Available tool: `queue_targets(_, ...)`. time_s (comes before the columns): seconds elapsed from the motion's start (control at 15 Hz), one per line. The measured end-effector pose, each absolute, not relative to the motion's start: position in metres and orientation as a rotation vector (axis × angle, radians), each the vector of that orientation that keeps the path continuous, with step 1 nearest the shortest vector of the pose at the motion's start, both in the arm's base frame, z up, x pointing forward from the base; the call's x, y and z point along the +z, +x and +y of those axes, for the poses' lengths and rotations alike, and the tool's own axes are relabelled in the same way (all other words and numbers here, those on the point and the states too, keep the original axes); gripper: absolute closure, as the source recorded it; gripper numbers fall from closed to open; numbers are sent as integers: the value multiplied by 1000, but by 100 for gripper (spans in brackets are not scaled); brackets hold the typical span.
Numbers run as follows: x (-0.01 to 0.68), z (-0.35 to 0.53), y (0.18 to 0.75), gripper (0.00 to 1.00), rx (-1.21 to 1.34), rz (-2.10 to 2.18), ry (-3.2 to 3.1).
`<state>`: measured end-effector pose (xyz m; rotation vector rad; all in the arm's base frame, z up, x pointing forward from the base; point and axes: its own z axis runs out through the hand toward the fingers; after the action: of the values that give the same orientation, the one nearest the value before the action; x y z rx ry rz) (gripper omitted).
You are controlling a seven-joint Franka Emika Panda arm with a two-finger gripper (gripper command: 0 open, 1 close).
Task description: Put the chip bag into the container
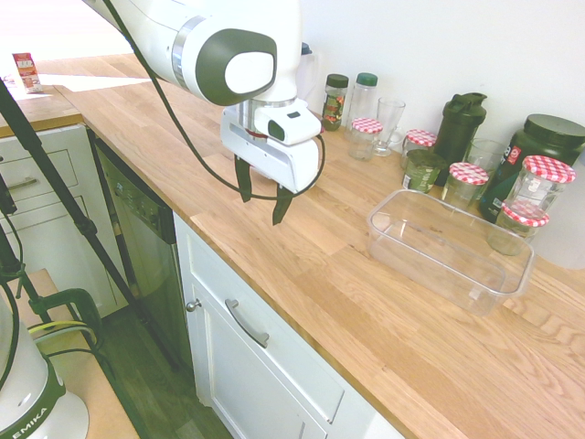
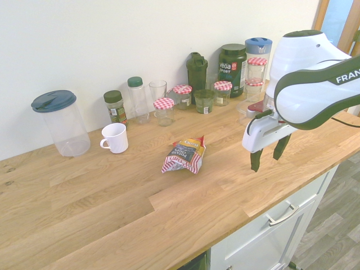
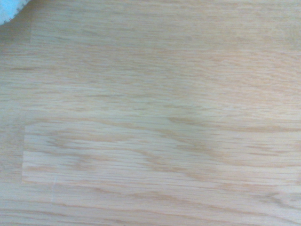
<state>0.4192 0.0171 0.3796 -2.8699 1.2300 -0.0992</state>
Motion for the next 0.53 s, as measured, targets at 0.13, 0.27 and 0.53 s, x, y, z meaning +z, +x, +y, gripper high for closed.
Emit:
queue_targets(0.13, 377, 18, 420, 0, -92, 1240, -2870)
queue_targets(0.27, 382, 31, 424, 0, -120, 1238, -2890)
queue_targets(0.53, 390, 80, 426, 0, -226, 1195, -2981)
